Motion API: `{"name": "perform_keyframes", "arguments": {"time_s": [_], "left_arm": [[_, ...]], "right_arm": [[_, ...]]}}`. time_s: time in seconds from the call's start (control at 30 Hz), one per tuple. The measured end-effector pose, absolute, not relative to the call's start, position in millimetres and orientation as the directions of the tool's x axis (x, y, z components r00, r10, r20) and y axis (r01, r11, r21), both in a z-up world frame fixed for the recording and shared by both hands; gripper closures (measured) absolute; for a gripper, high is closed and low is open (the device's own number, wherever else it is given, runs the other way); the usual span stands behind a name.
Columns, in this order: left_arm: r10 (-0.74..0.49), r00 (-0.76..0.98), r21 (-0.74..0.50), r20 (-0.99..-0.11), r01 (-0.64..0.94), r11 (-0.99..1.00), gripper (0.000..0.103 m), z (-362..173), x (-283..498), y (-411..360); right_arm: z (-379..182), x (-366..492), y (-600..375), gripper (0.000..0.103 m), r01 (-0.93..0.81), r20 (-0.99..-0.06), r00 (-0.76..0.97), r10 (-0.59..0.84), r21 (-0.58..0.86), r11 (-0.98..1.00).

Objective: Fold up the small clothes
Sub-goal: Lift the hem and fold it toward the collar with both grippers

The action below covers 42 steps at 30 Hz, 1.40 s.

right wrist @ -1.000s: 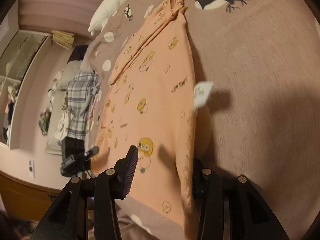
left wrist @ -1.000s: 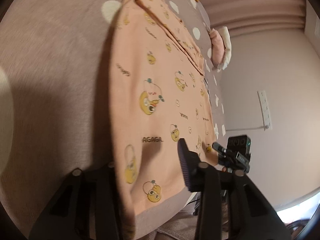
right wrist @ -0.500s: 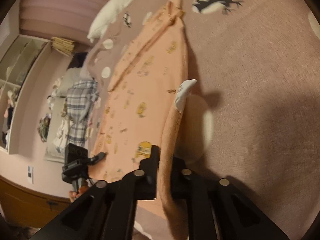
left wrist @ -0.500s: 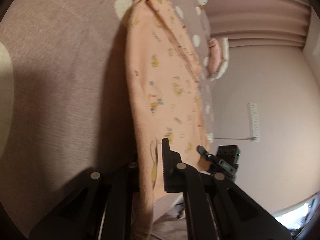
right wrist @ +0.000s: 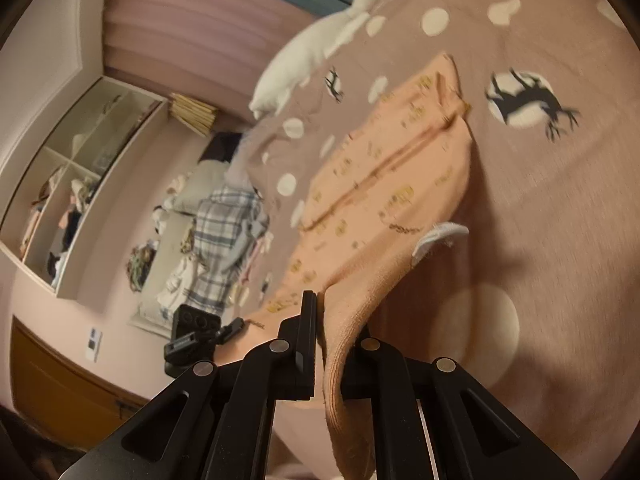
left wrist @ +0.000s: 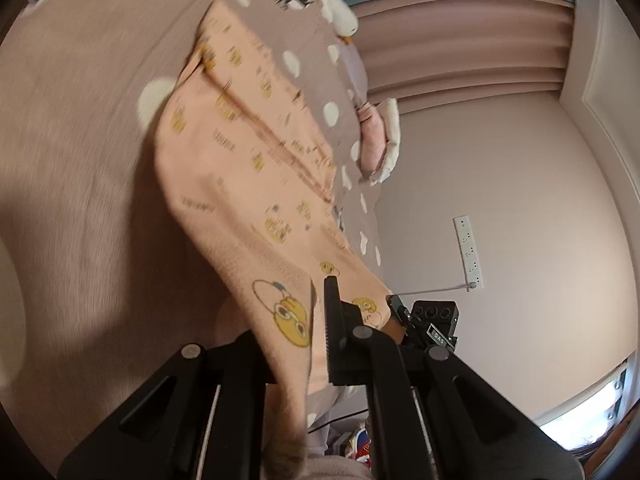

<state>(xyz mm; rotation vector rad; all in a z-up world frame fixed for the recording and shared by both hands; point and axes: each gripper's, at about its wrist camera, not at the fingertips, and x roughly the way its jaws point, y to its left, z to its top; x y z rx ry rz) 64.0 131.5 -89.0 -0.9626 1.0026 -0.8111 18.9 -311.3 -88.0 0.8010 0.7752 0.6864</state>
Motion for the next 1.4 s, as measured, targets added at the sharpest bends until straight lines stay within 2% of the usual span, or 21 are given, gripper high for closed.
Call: {"name": "perform_keyframes", "arguments": {"time_s": [0.23,0.53,0.87,1.1,1.4], "left_arm": [[-0.888,0.375,-0.919,-0.267,0.179,0.352,0.098,-63,85,130],[-0.887,0.394,-0.918,-0.241,0.205,0.34,0.098,-50,107,123],[-0.857,0.497,-0.936,-0.135,0.219,0.275,0.098,-31,154,137],[-0.827,0.541,-0.924,-0.149,0.222,0.312,0.098,-23,200,138],[-0.8,0.536,-0.907,-0.268,0.14,0.398,0.098,-50,261,131]], "right_arm": [[-60,27,-314,0.094,-0.301,-0.27,0.599,0.754,0.796,0.525],[-45,45,-314,0.097,-0.332,-0.252,0.625,0.738,0.771,0.544],[-24,75,-326,0.097,-0.34,-0.18,0.691,0.7,0.774,0.535],[-12,124,-327,0.098,-0.3,-0.215,0.725,0.655,0.757,0.581],[-21,188,-318,0.098,-0.23,-0.318,0.703,0.636,0.744,0.627]]}}
